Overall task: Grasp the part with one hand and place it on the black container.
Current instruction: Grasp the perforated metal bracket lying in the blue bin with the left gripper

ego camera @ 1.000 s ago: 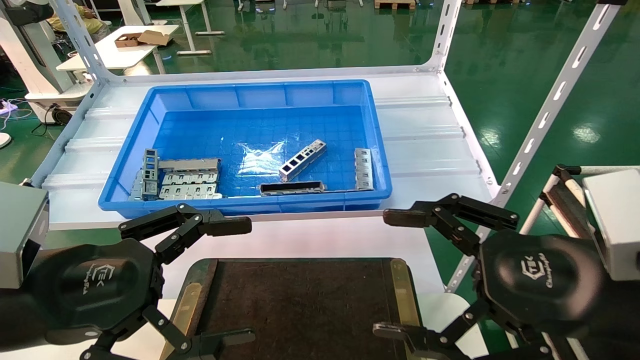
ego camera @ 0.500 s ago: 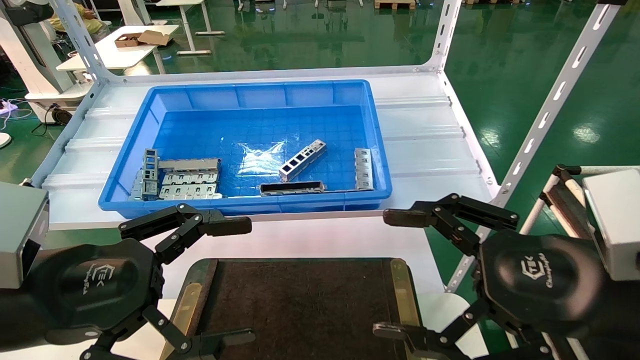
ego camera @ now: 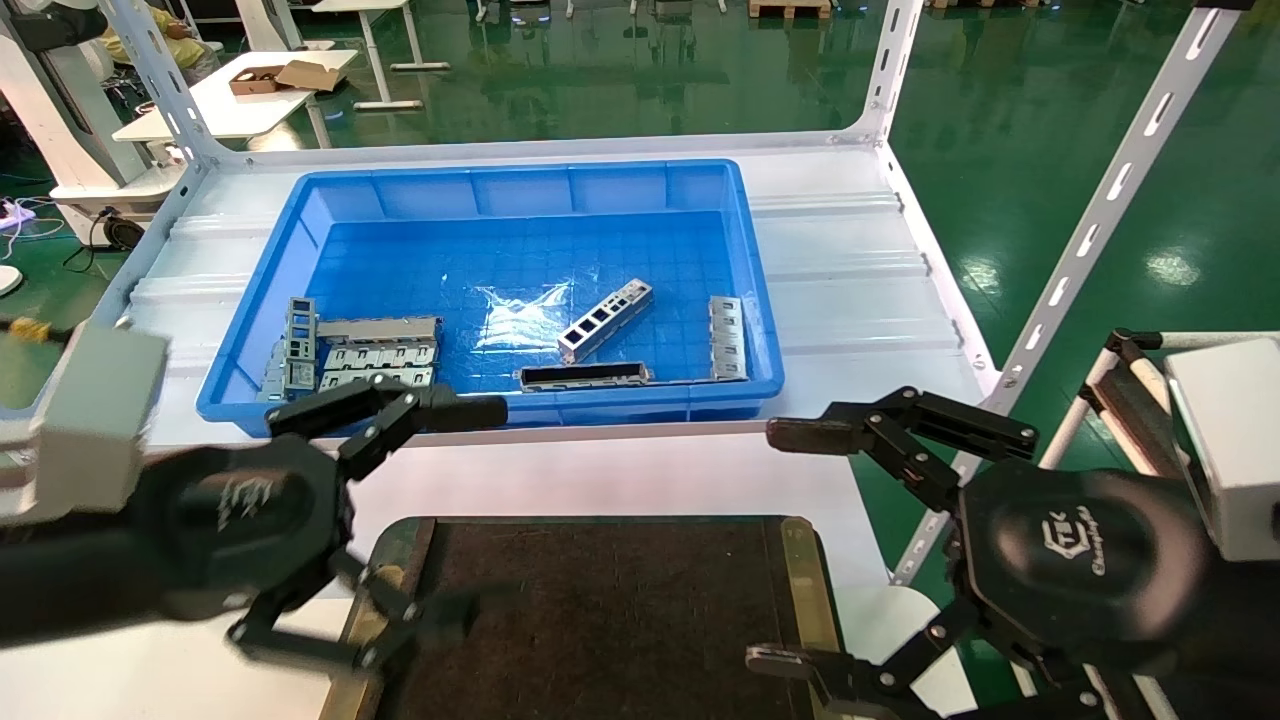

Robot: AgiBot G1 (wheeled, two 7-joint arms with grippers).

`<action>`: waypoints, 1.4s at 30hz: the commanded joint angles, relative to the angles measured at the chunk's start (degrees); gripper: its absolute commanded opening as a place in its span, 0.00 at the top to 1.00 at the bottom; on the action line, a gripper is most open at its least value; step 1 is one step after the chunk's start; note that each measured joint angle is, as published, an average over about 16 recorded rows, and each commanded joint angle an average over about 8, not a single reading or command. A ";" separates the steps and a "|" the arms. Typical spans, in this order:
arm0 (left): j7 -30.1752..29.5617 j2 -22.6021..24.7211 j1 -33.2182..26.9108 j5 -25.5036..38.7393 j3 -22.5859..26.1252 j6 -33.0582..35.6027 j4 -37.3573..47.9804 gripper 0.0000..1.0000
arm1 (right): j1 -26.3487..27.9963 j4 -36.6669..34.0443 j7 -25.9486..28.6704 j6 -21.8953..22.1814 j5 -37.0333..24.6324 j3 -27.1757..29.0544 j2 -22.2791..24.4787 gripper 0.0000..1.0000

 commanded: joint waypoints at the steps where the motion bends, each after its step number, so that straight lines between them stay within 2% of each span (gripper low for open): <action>1: -0.36 0.49 -0.85 1.13 0.41 -0.83 0.31 0.00 | 0.00 0.00 -0.01 0.00 0.01 -0.01 0.00 0.00; 9: 0.43 5.48 -5.59 9.92 3.28 -7.92 4.66 0.00 | 0.01 -0.01 -0.02 0.01 0.03 -0.05 0.02 0.00; 17: 0.47 12.61 -11.71 18.45 7.05 -14.35 12.67 0.00 | 0.02 -0.01 -0.04 0.03 0.05 -0.08 0.03 0.00; 30: 5.84 27.17 -23.41 28.89 11.80 -24.61 35.21 0.00 | 0.03 -0.01 -0.07 0.05 0.09 -0.14 0.05 0.00; 42: 14.18 37.51 -29.28 32.39 13.22 -33.26 55.71 0.00 | 0.04 -0.01 -0.09 0.07 0.12 -0.19 0.07 0.00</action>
